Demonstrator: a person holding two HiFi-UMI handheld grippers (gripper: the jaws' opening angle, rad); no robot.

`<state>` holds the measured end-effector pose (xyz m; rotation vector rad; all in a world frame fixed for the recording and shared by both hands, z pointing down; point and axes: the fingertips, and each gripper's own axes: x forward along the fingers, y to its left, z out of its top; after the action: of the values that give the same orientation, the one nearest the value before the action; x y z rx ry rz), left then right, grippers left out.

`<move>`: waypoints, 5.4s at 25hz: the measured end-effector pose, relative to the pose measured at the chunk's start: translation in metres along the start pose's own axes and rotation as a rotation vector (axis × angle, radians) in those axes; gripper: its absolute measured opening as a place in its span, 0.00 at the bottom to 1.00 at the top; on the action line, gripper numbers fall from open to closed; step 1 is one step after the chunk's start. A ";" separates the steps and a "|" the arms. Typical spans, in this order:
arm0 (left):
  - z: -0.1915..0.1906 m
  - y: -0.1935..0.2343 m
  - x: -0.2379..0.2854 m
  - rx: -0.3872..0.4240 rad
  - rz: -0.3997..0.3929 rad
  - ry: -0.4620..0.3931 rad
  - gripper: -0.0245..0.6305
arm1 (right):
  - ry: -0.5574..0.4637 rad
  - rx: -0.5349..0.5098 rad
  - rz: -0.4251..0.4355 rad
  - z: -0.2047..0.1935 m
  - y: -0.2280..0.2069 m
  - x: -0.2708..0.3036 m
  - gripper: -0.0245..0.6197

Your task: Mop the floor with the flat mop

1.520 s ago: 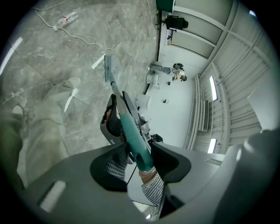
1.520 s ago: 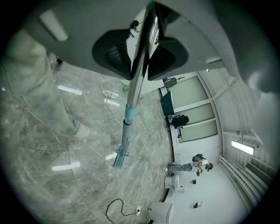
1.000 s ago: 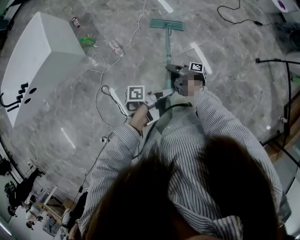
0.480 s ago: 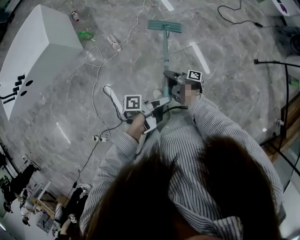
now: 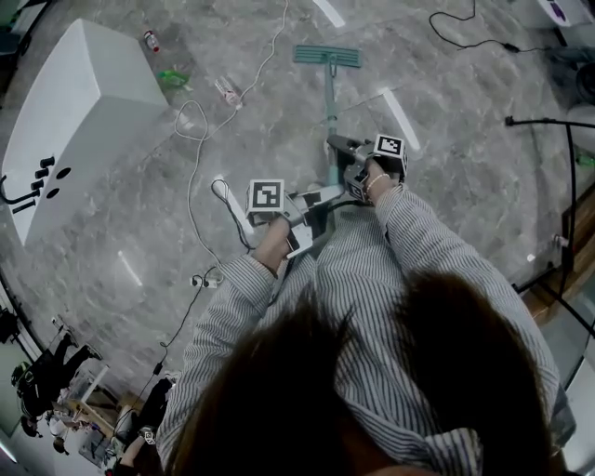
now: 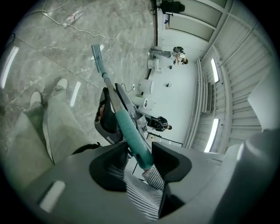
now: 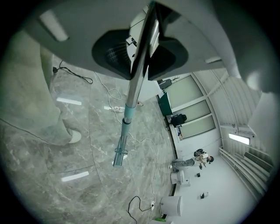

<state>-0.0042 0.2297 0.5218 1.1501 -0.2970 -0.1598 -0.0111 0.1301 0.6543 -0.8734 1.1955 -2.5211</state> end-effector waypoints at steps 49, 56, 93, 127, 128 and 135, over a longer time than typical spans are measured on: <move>0.607 -0.278 0.290 0.150 -0.030 -0.063 0.33 | -0.066 -0.142 -0.121 0.527 0.449 0.238 0.23; 0.608 -0.275 0.287 0.124 -0.028 -0.094 0.32 | -0.079 -0.126 -0.117 0.526 0.447 0.239 0.23; 0.065 0.015 0.072 0.182 0.158 0.176 0.30 | -0.049 -0.089 -0.060 0.110 0.017 0.012 0.22; -0.049 0.024 0.063 0.110 0.071 0.172 0.30 | 0.025 -0.003 -0.012 0.025 -0.029 -0.062 0.22; -0.049 0.025 0.064 0.108 0.072 0.174 0.30 | 0.026 -0.003 -0.013 0.025 -0.029 -0.063 0.22; -0.055 0.023 0.080 0.117 0.072 0.181 0.31 | 0.008 0.007 0.013 0.036 -0.030 -0.077 0.22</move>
<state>0.0886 0.2649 0.5345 1.2590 -0.1891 0.0256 0.0738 0.1599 0.6628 -0.8515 1.1901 -2.5195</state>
